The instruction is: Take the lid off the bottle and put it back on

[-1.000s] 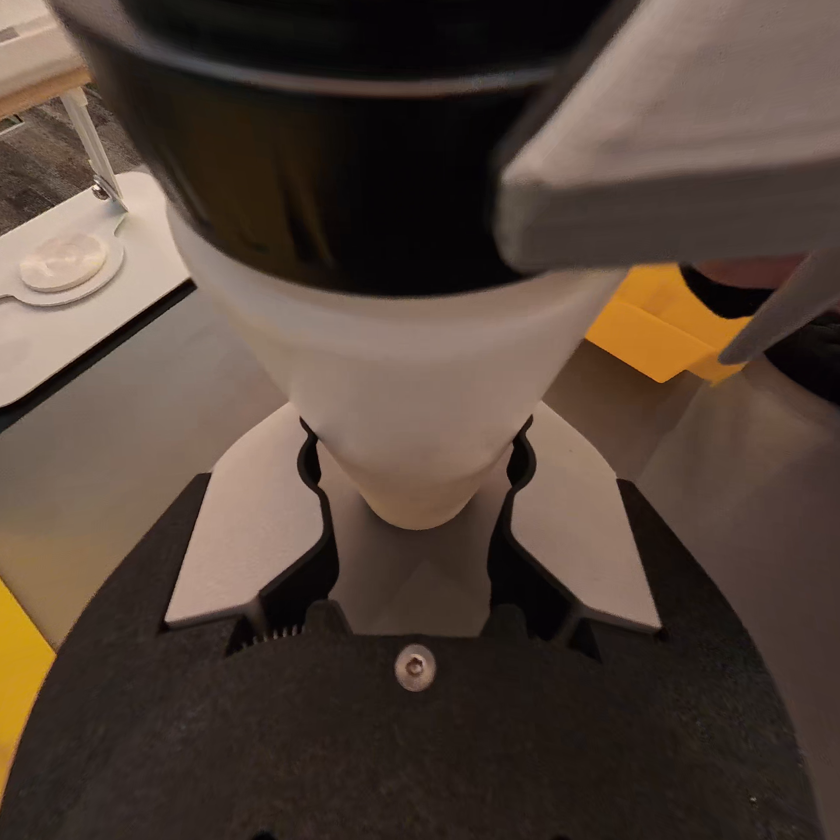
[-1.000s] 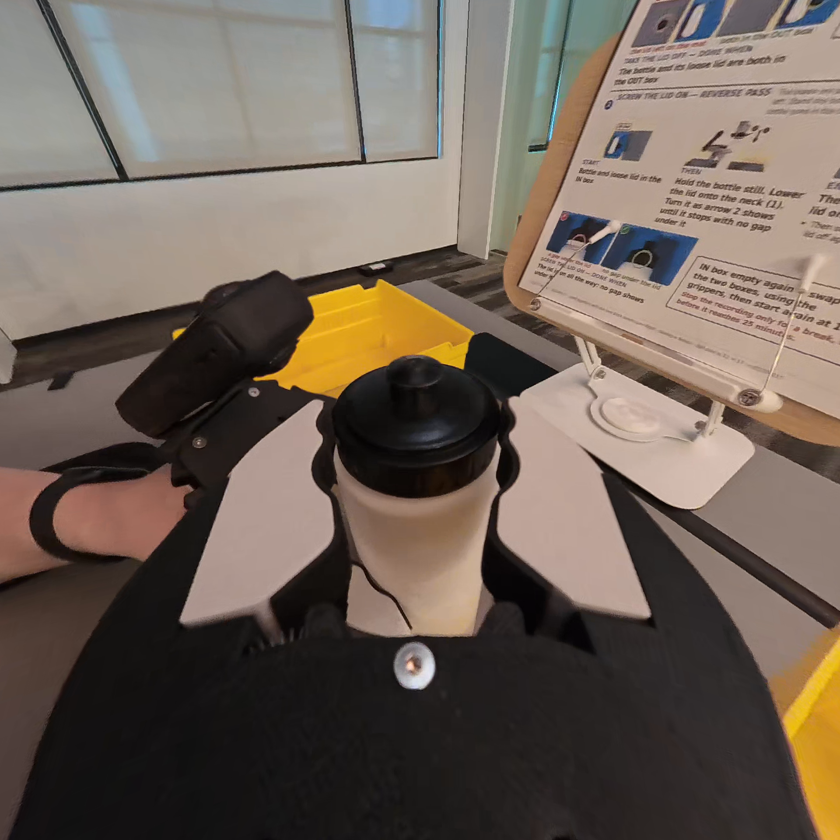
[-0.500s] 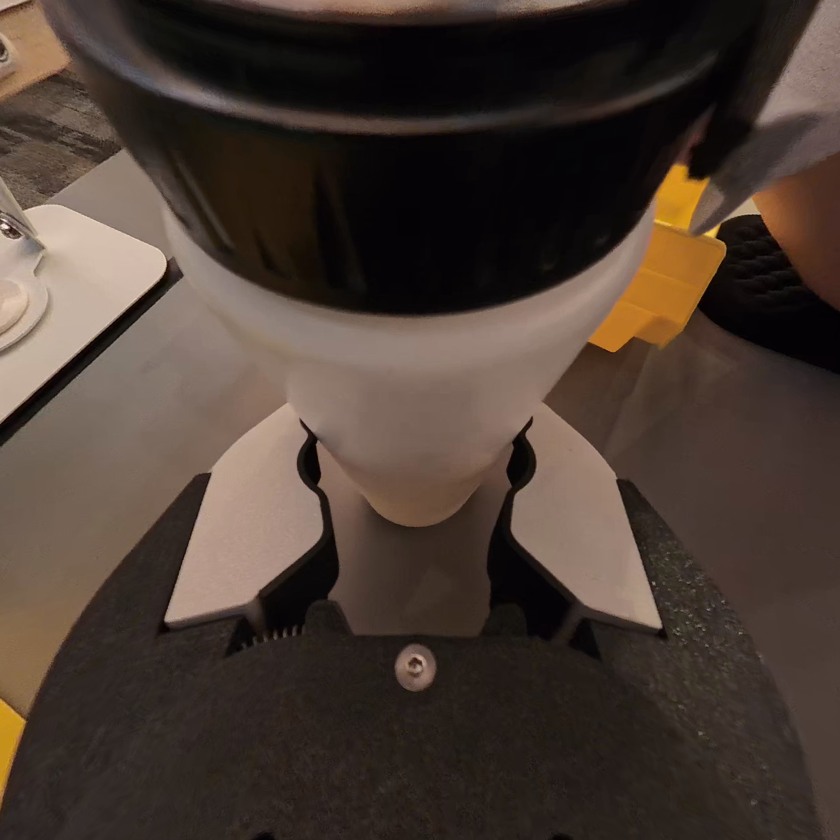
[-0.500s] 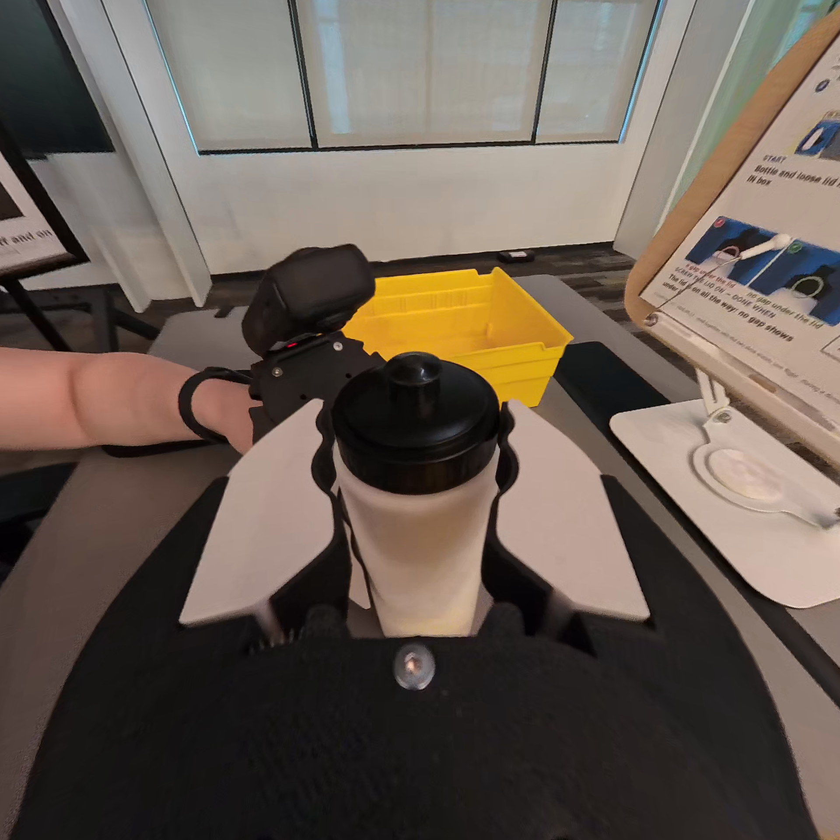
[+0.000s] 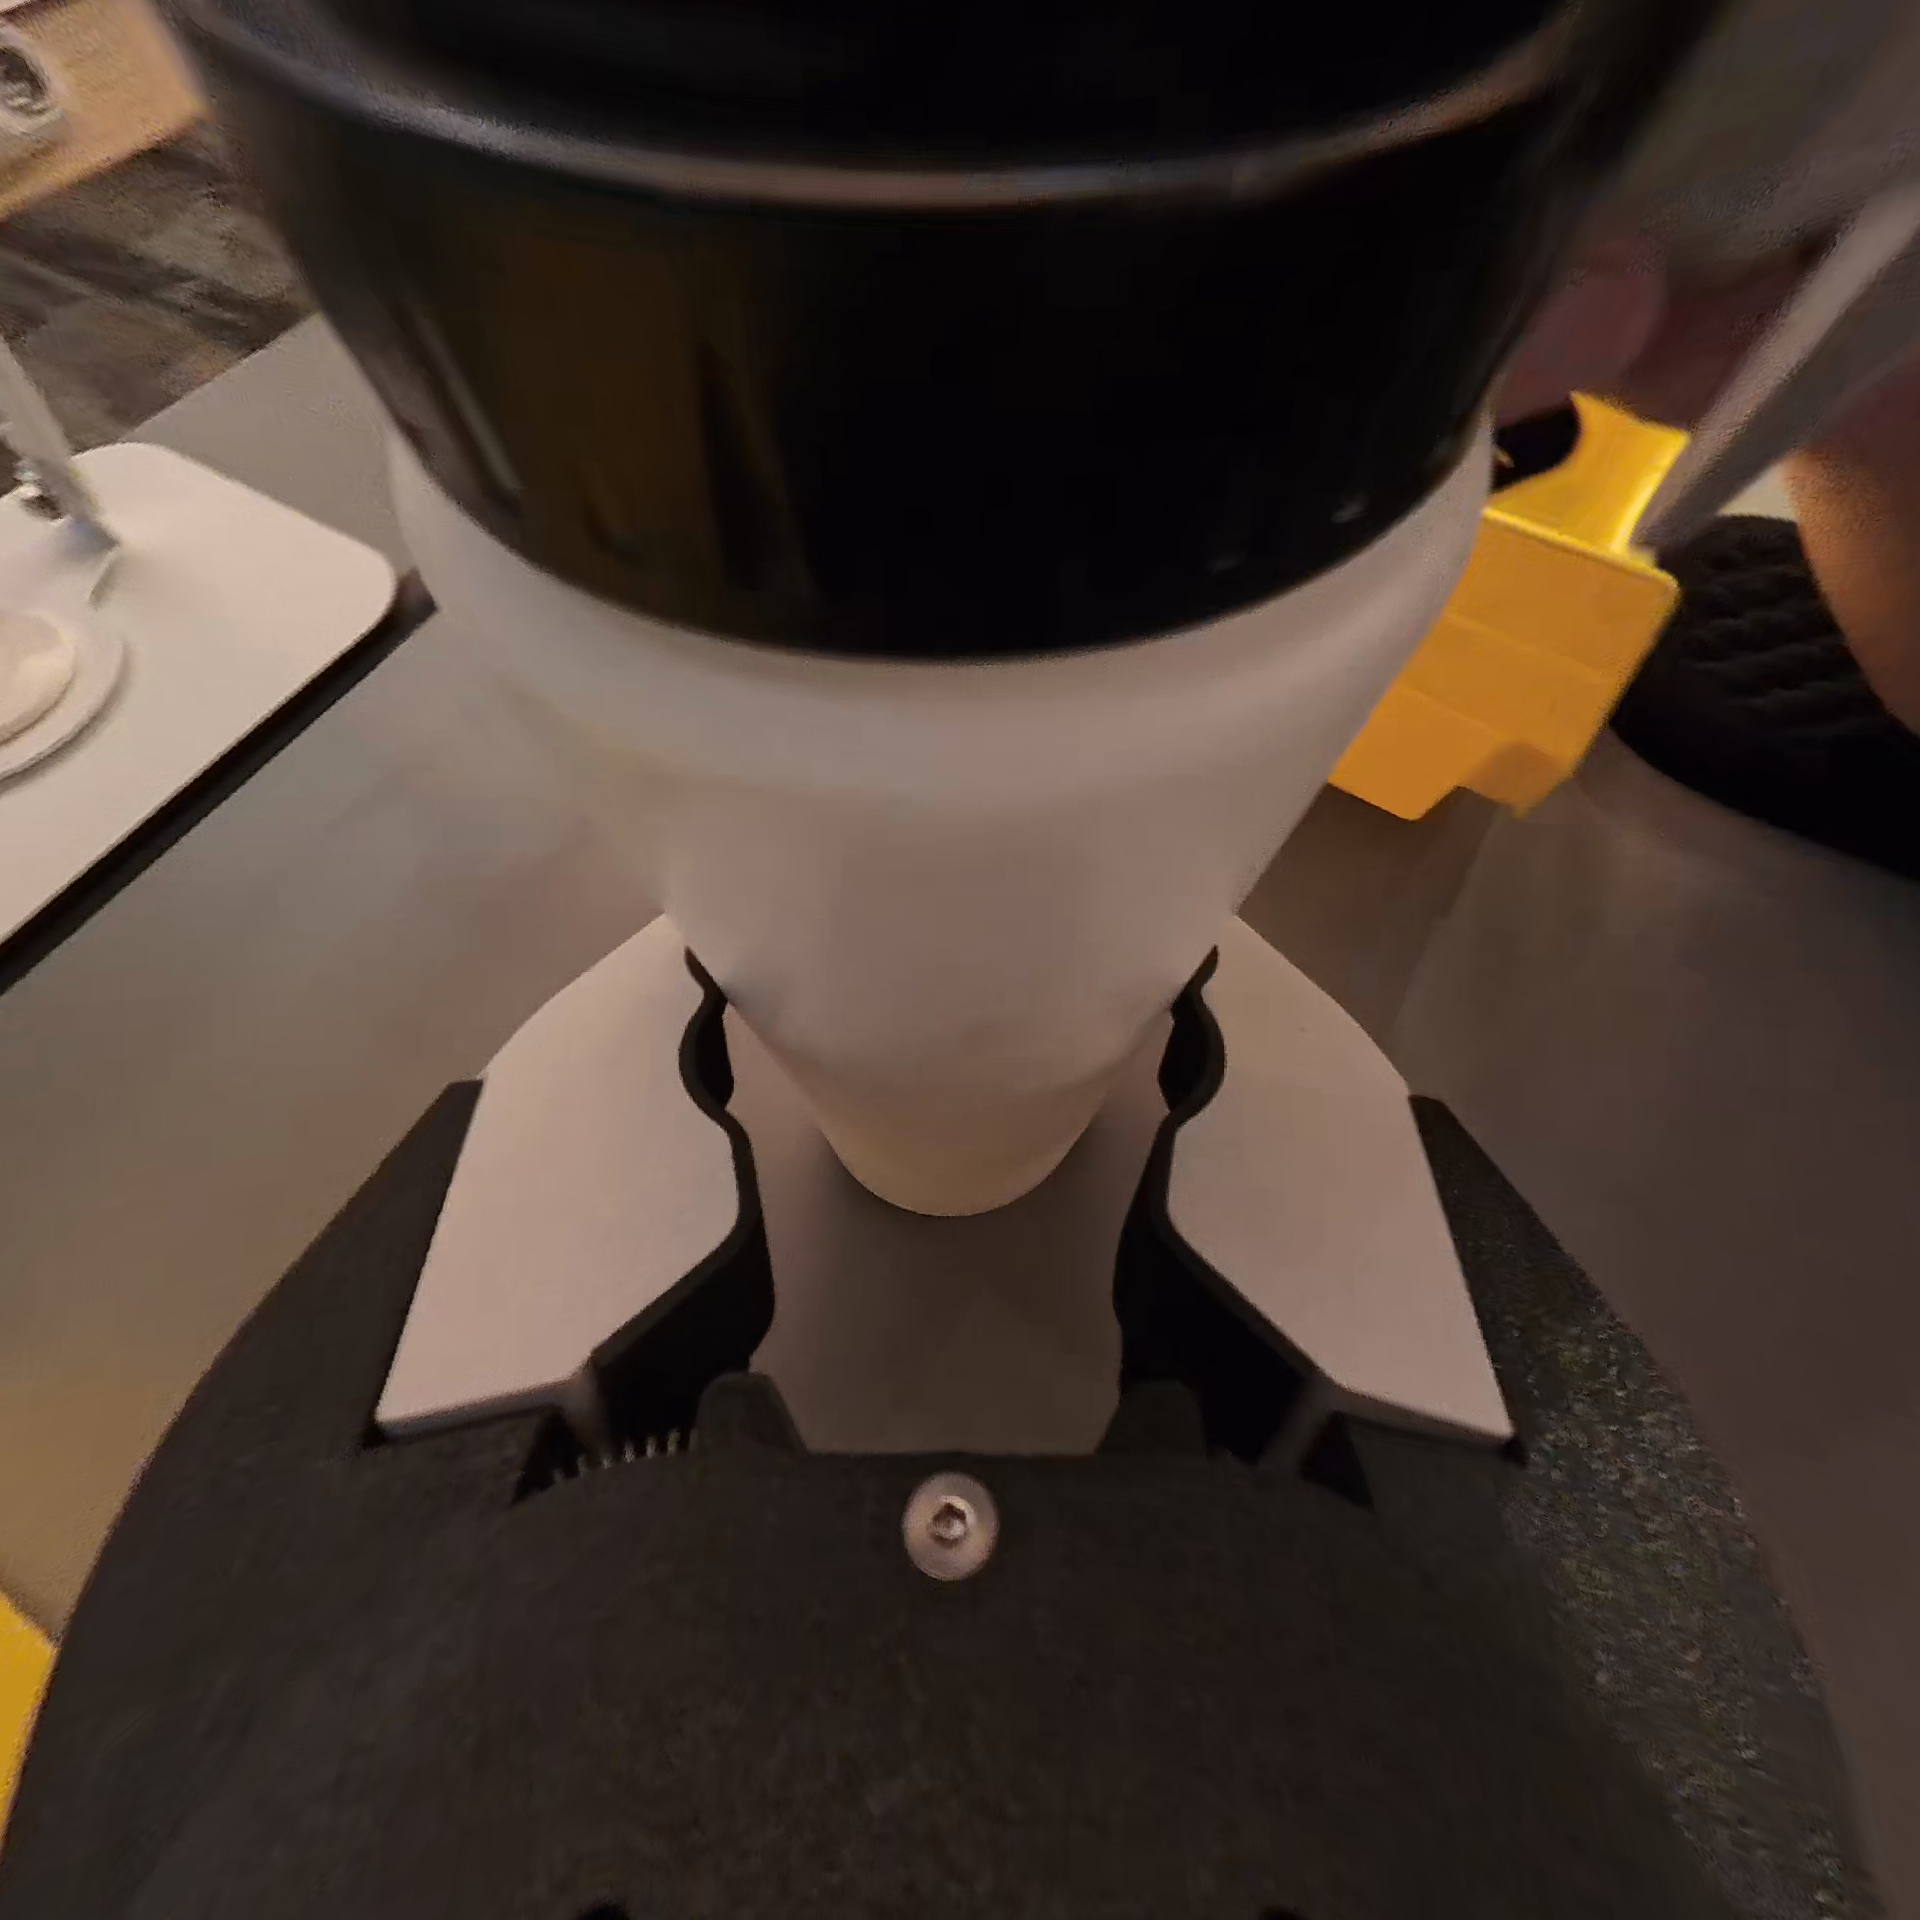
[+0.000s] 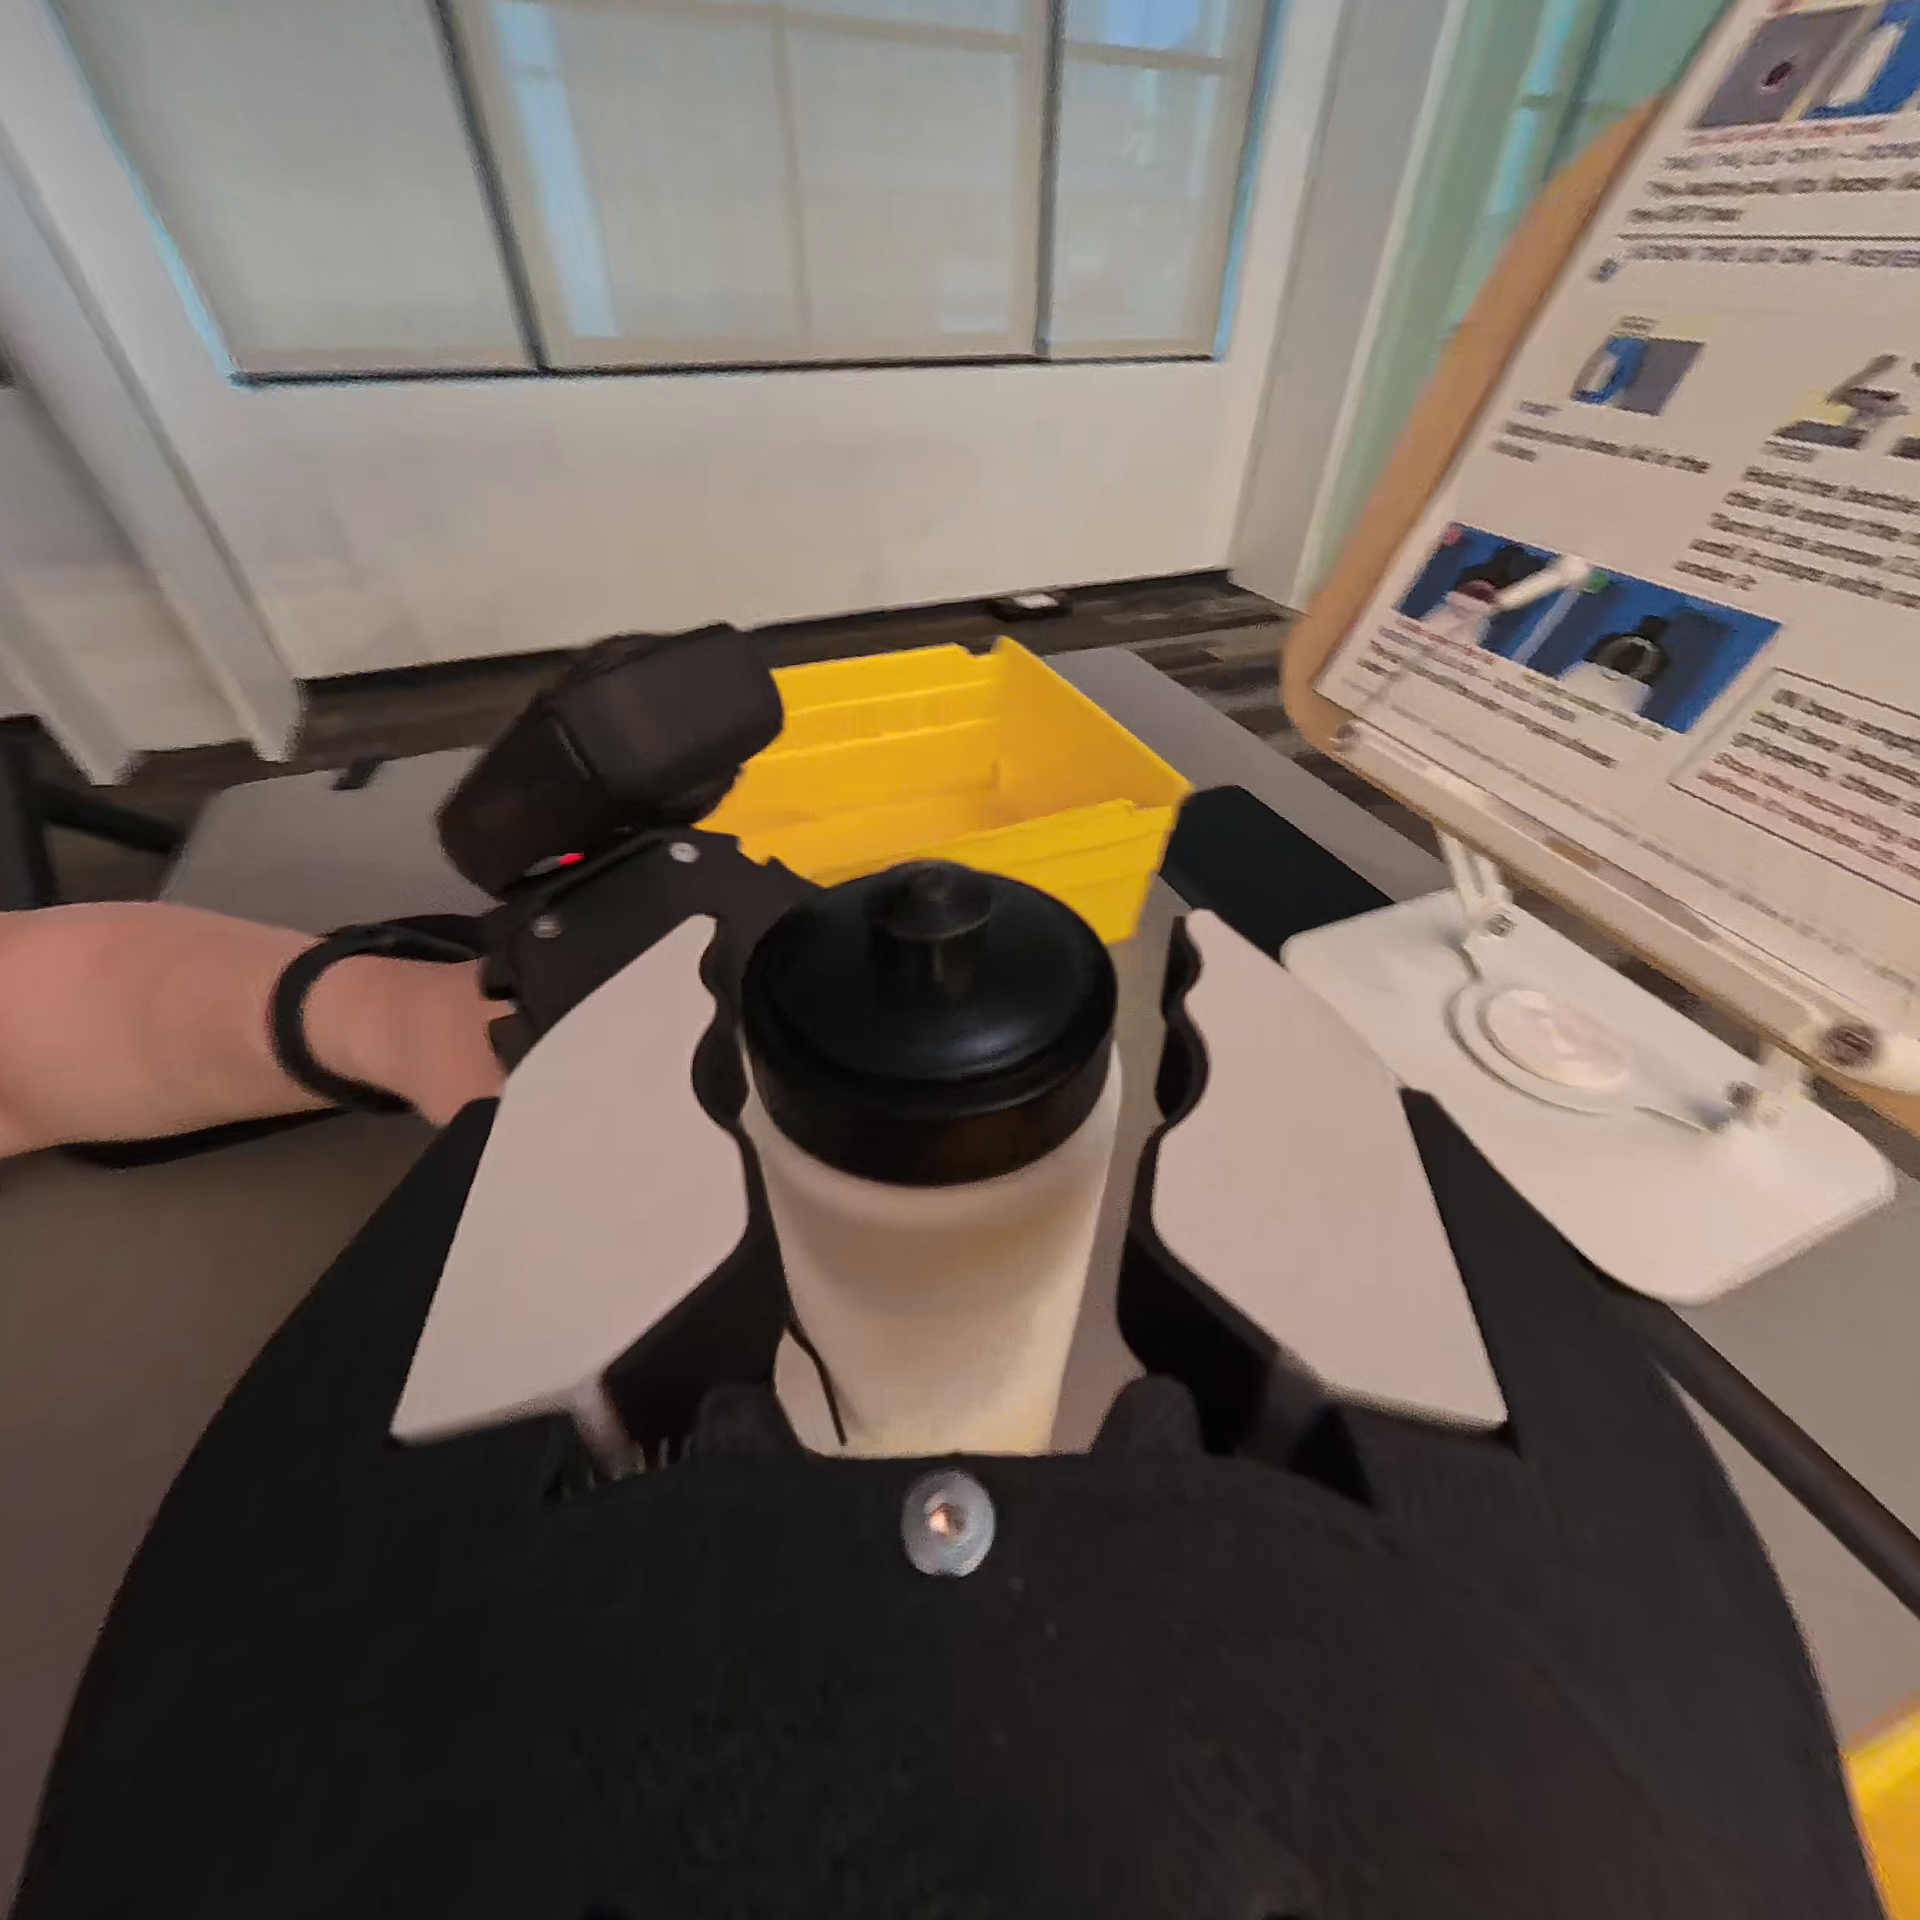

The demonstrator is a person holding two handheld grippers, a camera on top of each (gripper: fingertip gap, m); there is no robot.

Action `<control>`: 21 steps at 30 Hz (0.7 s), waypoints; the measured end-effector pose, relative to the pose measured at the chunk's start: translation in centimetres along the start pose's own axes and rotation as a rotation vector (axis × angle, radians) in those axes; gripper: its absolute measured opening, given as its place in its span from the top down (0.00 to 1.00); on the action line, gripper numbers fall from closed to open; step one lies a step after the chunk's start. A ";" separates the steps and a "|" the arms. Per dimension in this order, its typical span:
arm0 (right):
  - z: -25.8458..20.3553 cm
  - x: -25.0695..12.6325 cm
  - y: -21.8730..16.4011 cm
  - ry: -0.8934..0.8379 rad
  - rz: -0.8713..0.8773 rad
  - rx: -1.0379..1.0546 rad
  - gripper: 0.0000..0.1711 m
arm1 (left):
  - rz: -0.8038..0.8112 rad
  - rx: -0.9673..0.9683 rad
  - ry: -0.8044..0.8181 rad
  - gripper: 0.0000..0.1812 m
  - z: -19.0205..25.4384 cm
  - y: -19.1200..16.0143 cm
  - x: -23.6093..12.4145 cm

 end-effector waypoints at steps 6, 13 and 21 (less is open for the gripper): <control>-0.5 -0.8 -0.2 0.206 -0.030 -0.020 0.56 | -0.010 0.038 -0.057 0.54 0.8 -0.1 0.2; -0.5 0.1 -0.2 0.037 -0.037 -0.014 0.57 | 0.014 -0.045 0.012 0.55 0.4 0.1 0.1; -1.4 0.6 0.2 -0.124 -0.098 -0.071 0.57 | 0.011 -0.058 0.071 0.55 0.2 0.0 -0.1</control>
Point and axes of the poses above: each gripper's, where its closed fingertips meet, x out along the fingers, y out of its top, z = x × y across the jaws, the point moved 5 cm from there along -x, back along the fingers, and after that the axes turned 13 degrees about -x, right-handed, at the moved point
